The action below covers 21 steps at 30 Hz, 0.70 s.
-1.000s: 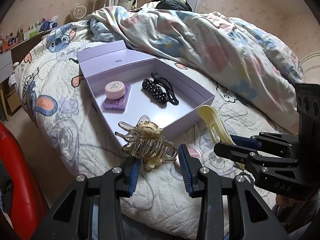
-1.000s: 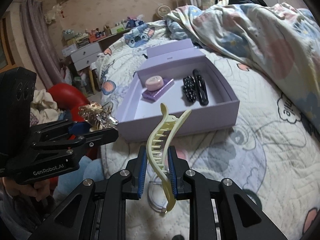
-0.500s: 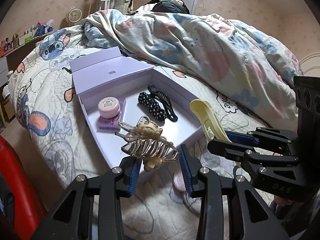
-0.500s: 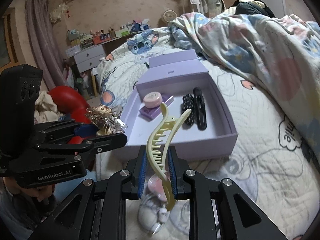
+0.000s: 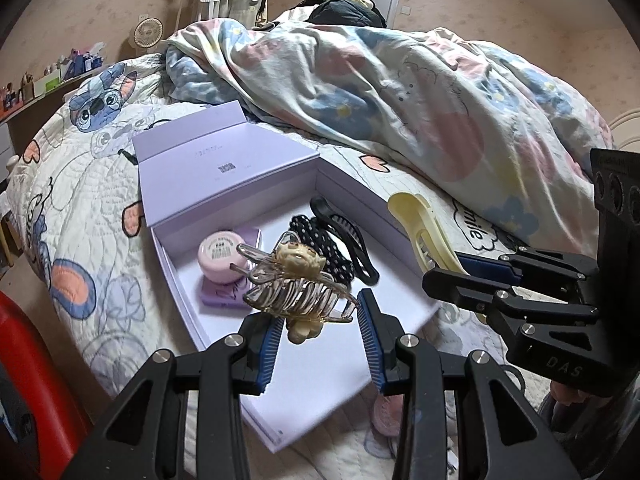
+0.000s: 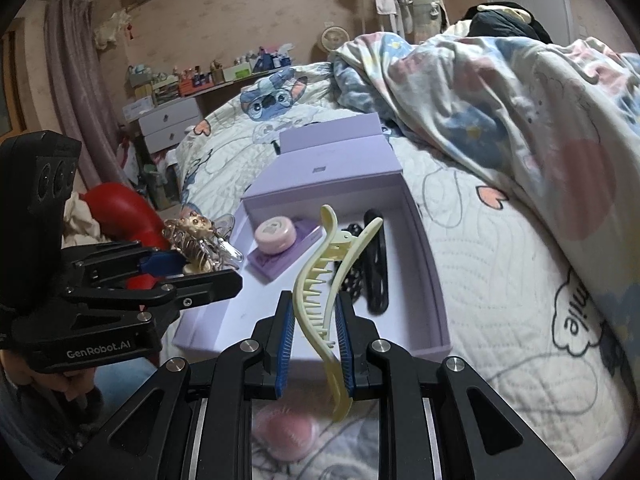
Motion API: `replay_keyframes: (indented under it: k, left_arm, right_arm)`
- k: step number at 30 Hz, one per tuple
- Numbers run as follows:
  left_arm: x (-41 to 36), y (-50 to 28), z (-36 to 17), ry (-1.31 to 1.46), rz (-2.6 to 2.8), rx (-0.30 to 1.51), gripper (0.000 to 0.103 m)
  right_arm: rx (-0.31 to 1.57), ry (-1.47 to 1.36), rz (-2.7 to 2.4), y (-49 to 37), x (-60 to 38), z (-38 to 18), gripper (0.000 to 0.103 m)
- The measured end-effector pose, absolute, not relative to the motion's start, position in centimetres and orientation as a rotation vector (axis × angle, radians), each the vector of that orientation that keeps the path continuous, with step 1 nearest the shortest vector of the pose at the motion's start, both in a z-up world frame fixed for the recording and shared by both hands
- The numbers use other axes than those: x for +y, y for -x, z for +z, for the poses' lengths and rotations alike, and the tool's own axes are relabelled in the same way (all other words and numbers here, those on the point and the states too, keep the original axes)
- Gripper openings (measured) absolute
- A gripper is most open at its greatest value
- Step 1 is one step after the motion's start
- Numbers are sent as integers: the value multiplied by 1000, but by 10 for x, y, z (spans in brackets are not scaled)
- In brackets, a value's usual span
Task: Organize rigid objects
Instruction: 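Carry the gold clip with left tool while right tool carries the cream clip over the box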
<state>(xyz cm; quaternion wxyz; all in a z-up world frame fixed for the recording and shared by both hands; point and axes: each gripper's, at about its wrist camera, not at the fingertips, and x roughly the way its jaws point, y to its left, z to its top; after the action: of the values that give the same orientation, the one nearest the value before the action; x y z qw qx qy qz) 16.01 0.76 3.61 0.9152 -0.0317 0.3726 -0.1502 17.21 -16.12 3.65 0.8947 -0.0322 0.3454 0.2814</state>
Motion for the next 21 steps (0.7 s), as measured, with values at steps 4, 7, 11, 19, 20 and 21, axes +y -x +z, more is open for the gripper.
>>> replay_keyframes:
  k: [4,7,11,19,20,21]
  left_arm:
    - [10,-175,37,60,-303,766,36]
    - [12,-184,38,58,-300,764,36]
    - [14,-195,38,60,-299,764,36]
    - [21,-222,33,65,-289,773,36]
    - [22,-225,32,68,-288,773,36]
    - [23,-227,32,69,-287,773,36]
  right_arm:
    - [705,79,594,-184,-158,39,20]
    - [693,89,605,-192,-154,41,20]
    - [684,100,618,-203,-149,43,20]
    - [672,128,639,-222,-139,44,20]
    - [672,131,643,-225,-138,44,20]
    - [674,132,646,-228,-137,44,20]
